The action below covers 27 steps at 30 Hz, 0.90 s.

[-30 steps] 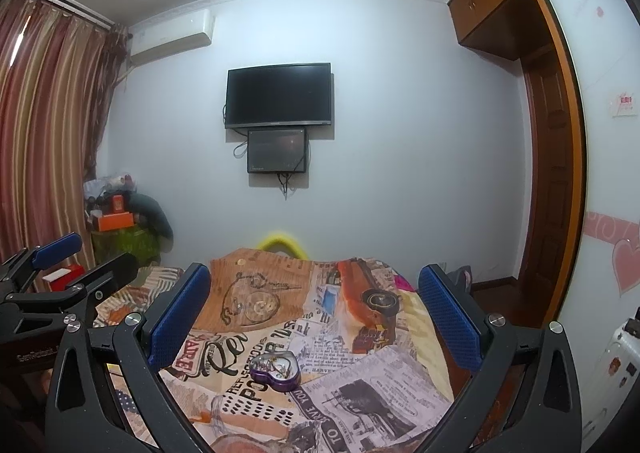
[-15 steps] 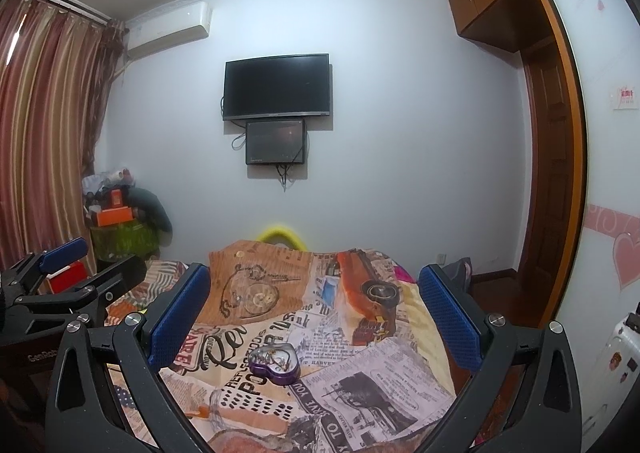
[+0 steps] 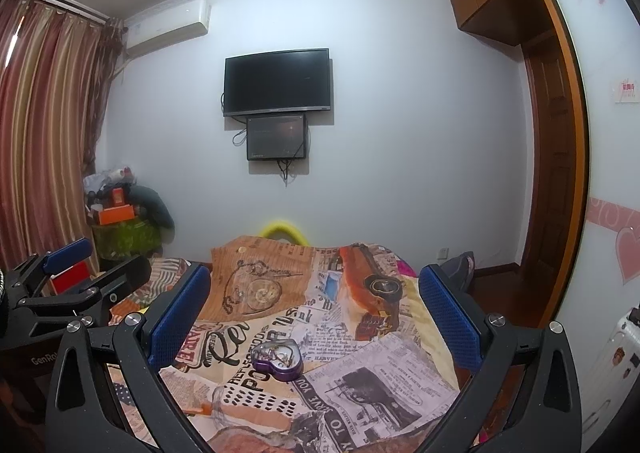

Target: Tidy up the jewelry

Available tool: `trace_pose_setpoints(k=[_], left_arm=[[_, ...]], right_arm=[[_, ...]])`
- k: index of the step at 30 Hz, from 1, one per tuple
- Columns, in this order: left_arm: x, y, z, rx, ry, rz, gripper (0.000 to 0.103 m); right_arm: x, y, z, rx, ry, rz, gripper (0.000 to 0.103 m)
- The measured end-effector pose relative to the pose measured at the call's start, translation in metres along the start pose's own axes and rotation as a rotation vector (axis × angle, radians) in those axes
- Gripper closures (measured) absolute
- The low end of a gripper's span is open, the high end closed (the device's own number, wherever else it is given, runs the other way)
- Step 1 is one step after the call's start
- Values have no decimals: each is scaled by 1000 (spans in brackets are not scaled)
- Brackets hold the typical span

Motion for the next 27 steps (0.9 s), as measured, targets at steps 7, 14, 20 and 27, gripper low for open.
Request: trace_pose_setpoints(k=[7,14,20,27], left_arm=[[1,2,0,14,-5,-11,1],[2,2,-2,18,-13,-12,1],[2,3,0,22,-10,-12,1],[7,11,-1,25,-10,-26,1]], right_arm=[[0,0,0,-2,0,0,0],[0,1,0,-3,2,-1,0],[1,2,1,-1,4,-3,0],[3,6,3,3,20,-15,0]])
Point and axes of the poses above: each gripper's, at about its wrist camera, not at the fingertips, and y roughly the way its jaws point, z to its right, x to its underside, the point moved 10 cm from there along y, roughly the way its jaws point, and after that the axes turned 15 degrees about -x, right-handed, at the moved point
